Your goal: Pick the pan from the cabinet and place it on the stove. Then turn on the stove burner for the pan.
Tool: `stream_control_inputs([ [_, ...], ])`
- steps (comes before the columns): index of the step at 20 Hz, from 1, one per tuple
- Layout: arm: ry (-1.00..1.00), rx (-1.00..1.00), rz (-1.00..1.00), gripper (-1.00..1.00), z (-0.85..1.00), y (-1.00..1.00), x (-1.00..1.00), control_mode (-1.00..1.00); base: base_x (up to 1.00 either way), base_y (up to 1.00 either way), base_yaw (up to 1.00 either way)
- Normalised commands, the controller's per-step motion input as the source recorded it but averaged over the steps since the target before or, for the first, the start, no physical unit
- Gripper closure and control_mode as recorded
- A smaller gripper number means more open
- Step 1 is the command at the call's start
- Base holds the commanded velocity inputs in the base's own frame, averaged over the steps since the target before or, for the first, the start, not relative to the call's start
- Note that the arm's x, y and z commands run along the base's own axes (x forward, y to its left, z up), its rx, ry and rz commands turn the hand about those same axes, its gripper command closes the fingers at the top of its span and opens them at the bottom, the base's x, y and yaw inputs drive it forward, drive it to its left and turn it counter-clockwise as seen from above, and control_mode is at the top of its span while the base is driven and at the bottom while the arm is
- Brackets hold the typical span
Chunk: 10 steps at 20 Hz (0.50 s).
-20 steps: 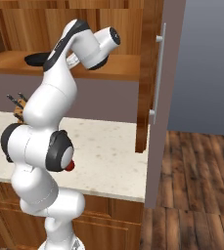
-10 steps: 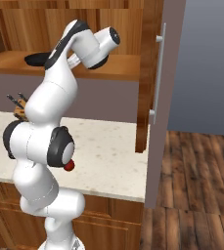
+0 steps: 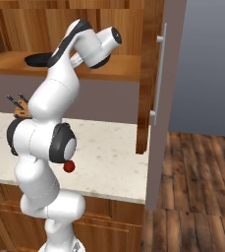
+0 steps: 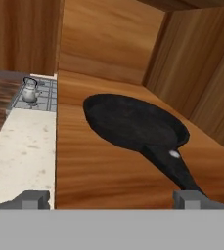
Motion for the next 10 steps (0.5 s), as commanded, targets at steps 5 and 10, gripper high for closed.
stream_control_inputs([
  [5,-0.01,-0.01,0.00,-1.00,-0.03,-0.02,0.16,-1.00,0.00,0.00,0.00],
  [10,-0.02,-0.02,0.00,-1.00,-0.09,0.00,0.13,-1.00,0.00,0.00,0.00],
])
